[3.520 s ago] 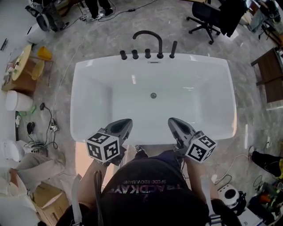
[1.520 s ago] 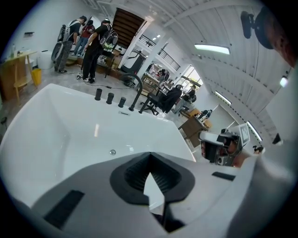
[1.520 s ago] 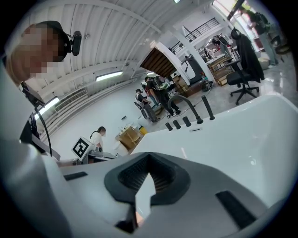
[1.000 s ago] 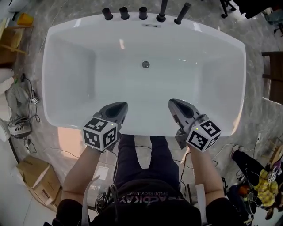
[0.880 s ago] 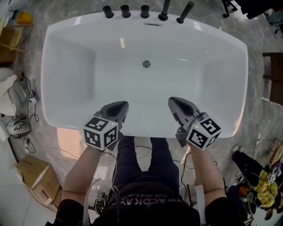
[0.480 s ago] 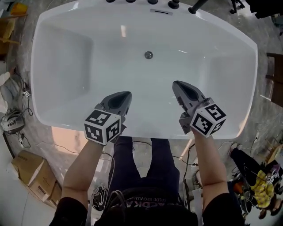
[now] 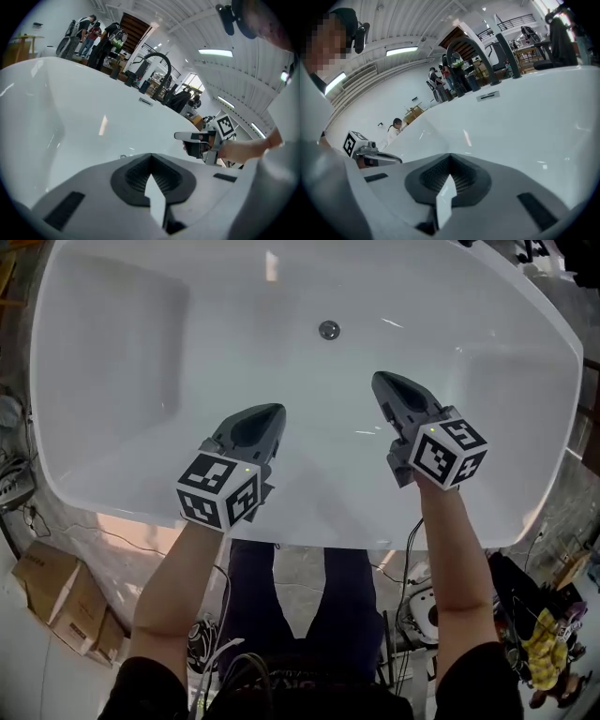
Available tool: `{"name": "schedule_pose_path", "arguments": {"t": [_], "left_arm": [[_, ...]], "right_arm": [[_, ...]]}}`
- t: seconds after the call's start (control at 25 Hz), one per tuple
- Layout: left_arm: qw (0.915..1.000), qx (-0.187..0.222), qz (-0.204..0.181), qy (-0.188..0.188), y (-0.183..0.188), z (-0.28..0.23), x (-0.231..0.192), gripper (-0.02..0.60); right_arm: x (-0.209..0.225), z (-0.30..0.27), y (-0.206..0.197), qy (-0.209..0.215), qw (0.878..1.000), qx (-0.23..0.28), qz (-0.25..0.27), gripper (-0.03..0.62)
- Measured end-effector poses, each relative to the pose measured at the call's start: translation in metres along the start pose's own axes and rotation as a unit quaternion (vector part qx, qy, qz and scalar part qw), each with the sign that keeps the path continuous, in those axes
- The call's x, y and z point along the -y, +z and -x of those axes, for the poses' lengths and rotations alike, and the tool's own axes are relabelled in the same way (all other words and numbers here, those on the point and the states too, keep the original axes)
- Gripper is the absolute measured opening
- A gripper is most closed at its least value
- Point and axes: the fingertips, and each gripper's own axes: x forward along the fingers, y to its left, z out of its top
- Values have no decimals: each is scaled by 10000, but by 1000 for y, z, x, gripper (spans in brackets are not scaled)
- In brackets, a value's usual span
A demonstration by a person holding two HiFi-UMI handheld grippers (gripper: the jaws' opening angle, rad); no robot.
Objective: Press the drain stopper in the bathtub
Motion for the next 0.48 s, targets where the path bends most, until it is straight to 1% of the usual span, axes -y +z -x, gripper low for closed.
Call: {"name": "schedule_pose_path", "arguments": {"t": [0.08, 0.16, 0.28, 0.36, 0.48], "left_arm": [[10000, 14, 0, -50, -6, -8, -5, 3], [9999, 0, -101, -94, -12, -15, -4, 3], [9997, -46, -172, -153, -22, -30, -7, 3], [9996, -84, -152, -229, -29, -40, -9, 3], [9993, -128, -181, -300, -38, -50, -14, 3]], "right_arm": [[13, -16, -5, -53, 10000, -24, 13, 12], [26, -28, -11, -99, 9999, -34, 18, 12], [51, -53, -27, -165, 9997, -203, -8, 12], [68, -70, -38, -223, 9992, -327, -96, 12], [89, -95, -47, -288, 9987, -357, -236, 12]]}}
